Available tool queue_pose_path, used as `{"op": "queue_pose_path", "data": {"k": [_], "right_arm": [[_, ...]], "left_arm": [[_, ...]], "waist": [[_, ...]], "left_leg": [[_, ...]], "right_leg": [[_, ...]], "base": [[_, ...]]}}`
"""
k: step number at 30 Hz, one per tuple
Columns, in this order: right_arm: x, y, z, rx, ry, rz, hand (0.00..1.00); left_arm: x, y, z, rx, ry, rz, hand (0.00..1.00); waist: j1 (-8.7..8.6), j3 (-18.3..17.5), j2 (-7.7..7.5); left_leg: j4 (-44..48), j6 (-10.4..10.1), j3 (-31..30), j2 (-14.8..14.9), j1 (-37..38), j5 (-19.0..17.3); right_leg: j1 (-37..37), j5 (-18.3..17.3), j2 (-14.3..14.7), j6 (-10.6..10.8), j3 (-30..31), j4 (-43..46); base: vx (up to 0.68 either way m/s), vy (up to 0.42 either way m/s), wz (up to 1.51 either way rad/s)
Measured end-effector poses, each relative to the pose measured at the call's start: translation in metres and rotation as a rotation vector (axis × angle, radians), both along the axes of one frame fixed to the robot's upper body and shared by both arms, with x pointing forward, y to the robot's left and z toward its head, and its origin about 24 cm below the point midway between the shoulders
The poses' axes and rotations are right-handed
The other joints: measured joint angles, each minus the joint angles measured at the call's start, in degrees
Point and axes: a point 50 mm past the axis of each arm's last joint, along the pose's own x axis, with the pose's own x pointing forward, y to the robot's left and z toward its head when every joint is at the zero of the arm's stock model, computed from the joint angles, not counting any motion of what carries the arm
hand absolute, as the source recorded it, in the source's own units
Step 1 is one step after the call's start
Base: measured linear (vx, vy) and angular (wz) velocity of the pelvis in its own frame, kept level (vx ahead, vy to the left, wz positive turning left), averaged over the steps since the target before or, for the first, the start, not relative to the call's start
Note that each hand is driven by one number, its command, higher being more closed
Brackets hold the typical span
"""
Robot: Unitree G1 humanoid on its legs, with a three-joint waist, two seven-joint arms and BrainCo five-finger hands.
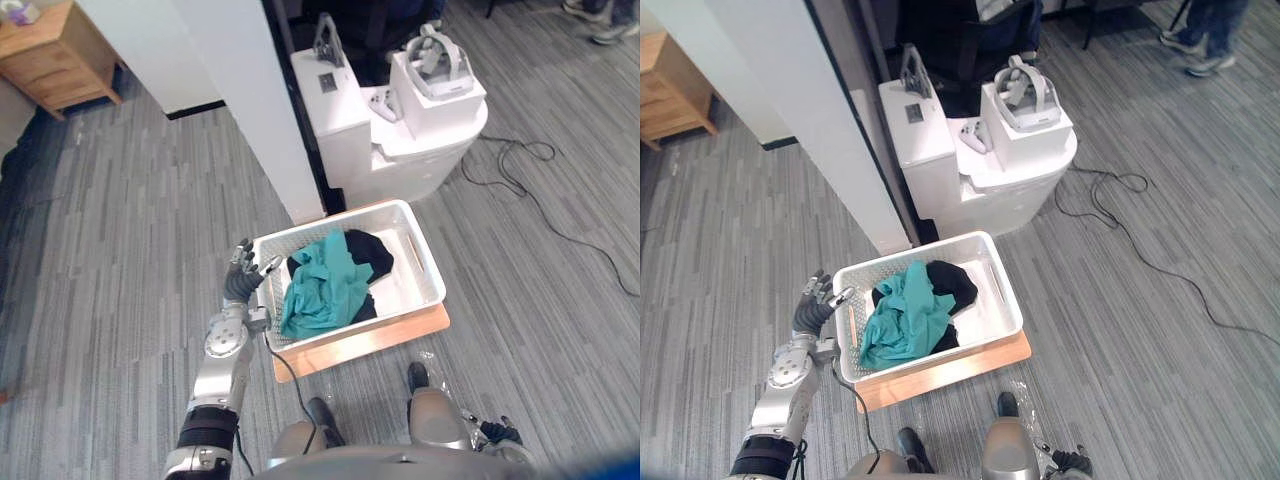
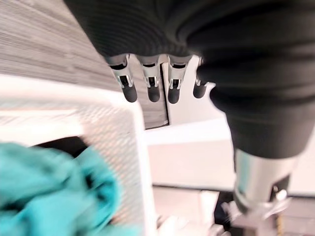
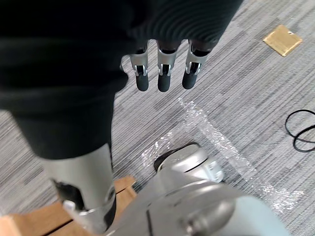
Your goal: Tidy the bed and pick cloth on bed and put in laundry
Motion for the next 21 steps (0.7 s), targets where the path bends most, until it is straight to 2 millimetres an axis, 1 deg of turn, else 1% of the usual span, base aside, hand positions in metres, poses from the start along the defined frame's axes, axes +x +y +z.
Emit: {"op": "queue_pose_path", "data": {"k": [4, 6, 7, 8, 11, 12, 13, 14, 15, 16, 17, 18, 19, 20, 21], "right_arm": [[-0.003, -0.001, -0.001, 0.003, 0.018, -0.003, 0.00], [-0.005, -0.001, -0.002, -0.002, 0.035, 0.007, 0.00], [-0.005, -0.001, -0.002, -0.005, 0.038, 0.019, 0.00], [-0.005, 0.000, -0.002, -0.005, 0.038, 0.020, 0.00], [-0.007, 0.001, -0.003, -0.006, 0.052, 0.040, 0.00], [-0.008, 0.001, -0.003, -0.006, 0.057, 0.045, 0.00], [-0.007, 0.001, -0.003, -0.006, 0.056, 0.047, 0.00], [-0.006, 0.002, -0.003, -0.007, 0.056, 0.057, 0.00], [-0.006, 0.003, -0.003, -0.007, 0.057, 0.063, 0.00], [-0.006, 0.003, -0.003, -0.008, 0.058, 0.066, 0.00], [-0.007, 0.005, -0.004, -0.010, 0.064, 0.073, 0.00], [-0.007, 0.006, -0.004, -0.019, 0.069, 0.090, 0.00], [-0.007, 0.006, -0.004, -0.021, 0.070, 0.093, 0.00], [-0.008, 0.006, -0.004, -0.026, 0.075, 0.098, 0.00], [-0.008, 0.006, -0.004, -0.027, 0.074, 0.100, 0.00]], "left_arm": [[-0.007, 0.009, 0.002, -0.015, -0.018, 0.040, 0.00], [-0.015, 0.013, -0.004, -0.024, 0.005, 0.066, 0.00], [-0.023, 0.016, -0.011, -0.034, 0.029, 0.093, 0.00], [-0.026, 0.017, -0.014, -0.035, 0.041, 0.099, 0.00], [-0.053, 0.024, -0.045, -0.087, 0.171, 0.167, 0.00], [-0.067, 0.026, -0.063, -0.104, 0.254, 0.198, 0.00], [-0.073, 0.026, -0.071, -0.115, 0.289, 0.213, 0.00], [-0.100, 0.028, -0.100, -0.153, 0.434, 0.279, 0.00], [-0.118, 0.028, -0.116, -0.164, 0.530, 0.313, 0.00], [-0.127, 0.028, -0.123, -0.168, 0.577, 0.327, 0.00], [-0.153, 0.025, -0.141, -0.199, 0.704, 0.369, 0.00], [-0.178, 0.021, -0.154, -0.224, 0.815, 0.401, 0.00], [-0.186, 0.019, -0.158, -0.232, 0.853, 0.410, 0.00], [-0.208, 0.012, -0.167, -0.265, 0.954, 0.433, 0.00], [-0.221, 0.006, -0.172, -0.284, 1.014, 0.438, 0.00]], "waist": [[0.75, -0.6, 0.19], [1.61, -1.9, 0.06], [1.67, -2.2, -0.14], [1.74, -2.4, -0.22], [2.38, -3.4, -0.59], [2.85, -3.7, -0.77], [3.02, -3.9, -0.84], [3.29, -4.3, -1.10], [3.24, -4.5, -1.33], [3.26, -4.6, -1.43], [3.33, -5.2, -1.83], [3.43, -5.5, -2.16], [3.51, -5.6, -2.25], [4.06, -6.0, -2.49], [4.69, -6.2, -2.63]], "left_leg": [[-0.9, -0.2, -1.5, 0.0, 1.5, 0.4], [-1.6, -0.3, -1.7, 0.0, 1.5, 1.0], [-2.0, -0.2, -2.3, 0.0, 1.6, 1.4], [-2.0, -0.2, -2.5, 0.0, 1.6, 1.5], [-2.9, -0.2, -3.2, 0.1, 1.7, 2.4], [-2.9, -0.1, -3.2, 0.1, 1.6, 2.6], [-3.0, -0.1, -3.2, 0.2, 1.6, 2.7], [-3.0, 0.0, -3.3, 0.2, 1.6, 2.8], [-3.1, 0.1, -3.4, 0.2, 1.7, 3.0], [-3.1, 0.1, -3.5, 0.3, 1.8, 3.0], [-3.8, 0.1, -3.6, 0.2, 1.9, 3.4], [-4.3, 0.0, -3.7, 0.2, 2.0, 3.8], [-4.6, 0.0, -3.7, 0.2, 2.2, 3.9], [-4.9, 0.0, -3.6, 0.2, 2.4, 4.1], [-5.1, -0.1, -3.7, 0.3, 2.4, 4.2]], "right_leg": [[2.9, 0.4, 0.0, 0.0, -1.7, -1.9], [3.5, 0.8, 0.1, 0.0, -2.3, -3.0], [4.0, 1.0, 0.2, -0.1, -2.9, -3.4], [4.1, 1.1, 0.2, -0.2, -3.0, -3.4], [4.8, 1.8, 0.4, -0.5, -4.0, -4.6], [5.0, 2.2, 0.5, -0.4, -4.1, -5.1], [5.1, 2.3, 0.5, -0.4, -4.2, -5.3], [5.3, 2.5, 0.6, -0.5, -4.4, -5.6], [5.6, 2.7, 0.6, -0.6, -4.6, -5.8], [5.7, 2.8, 0.6, -0.7, -4.7, -6.0], [6.0, 3.0, 0.8, -0.6, -4.8, -6.6], [6.0, 3.1, 0.9, -0.7, -4.9, -6.9], [6.0, 3.2, 0.9, -0.7, -4.9, -7.1], [6.1, 3.4, 1.1, -0.7, -4.9, -7.5], [6.1, 3.5, 1.2, -0.7, -4.9, -7.9]], "base": [[0.03, -0.001, 0.20], [-0.01, -0.018, 0.16], [-0.01, -0.017, 0.16], [-0.03, -0.024, 0.20], [-0.05, -0.023, 0.12], [-0.06, -0.021, 0.03], [-0.09, -0.031, 0.04], [-0.08, -0.029, 0.06], [-0.06, -0.023, 0.06], [-0.06, -0.024, 0.07], [-0.05, -0.024, 0.05], [-0.06, -0.029, 0.05], [-0.04, -0.022, 0.01], [-0.03, -0.020, -0.01], [0.00, 0.000, 0.00]]}}
